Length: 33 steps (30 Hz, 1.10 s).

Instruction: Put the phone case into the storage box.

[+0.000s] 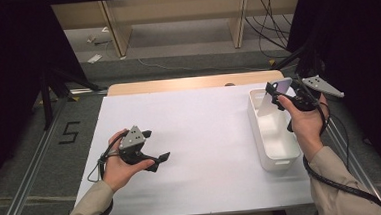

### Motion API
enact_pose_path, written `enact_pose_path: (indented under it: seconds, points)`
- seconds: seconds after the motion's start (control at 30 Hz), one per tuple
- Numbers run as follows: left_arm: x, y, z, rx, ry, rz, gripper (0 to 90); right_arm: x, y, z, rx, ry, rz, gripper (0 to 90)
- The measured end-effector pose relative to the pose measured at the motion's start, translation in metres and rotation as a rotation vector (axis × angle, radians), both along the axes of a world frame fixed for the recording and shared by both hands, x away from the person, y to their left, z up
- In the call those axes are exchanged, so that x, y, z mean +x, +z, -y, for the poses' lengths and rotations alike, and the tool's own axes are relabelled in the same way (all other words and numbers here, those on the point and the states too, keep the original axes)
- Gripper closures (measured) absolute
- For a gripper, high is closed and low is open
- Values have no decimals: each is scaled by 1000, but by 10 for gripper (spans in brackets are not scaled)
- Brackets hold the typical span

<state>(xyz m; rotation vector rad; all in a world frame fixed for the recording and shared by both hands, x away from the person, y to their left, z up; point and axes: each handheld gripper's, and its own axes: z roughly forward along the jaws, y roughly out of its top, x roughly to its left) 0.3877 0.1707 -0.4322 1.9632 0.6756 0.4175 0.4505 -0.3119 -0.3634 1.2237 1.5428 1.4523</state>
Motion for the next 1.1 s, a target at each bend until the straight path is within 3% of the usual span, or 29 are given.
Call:
enact_pose_path:
  seconds: [1.1]
  points:
    - [0,0,1,-2,-8,0,0,10,-7,-1,-11,-1,-24,178]
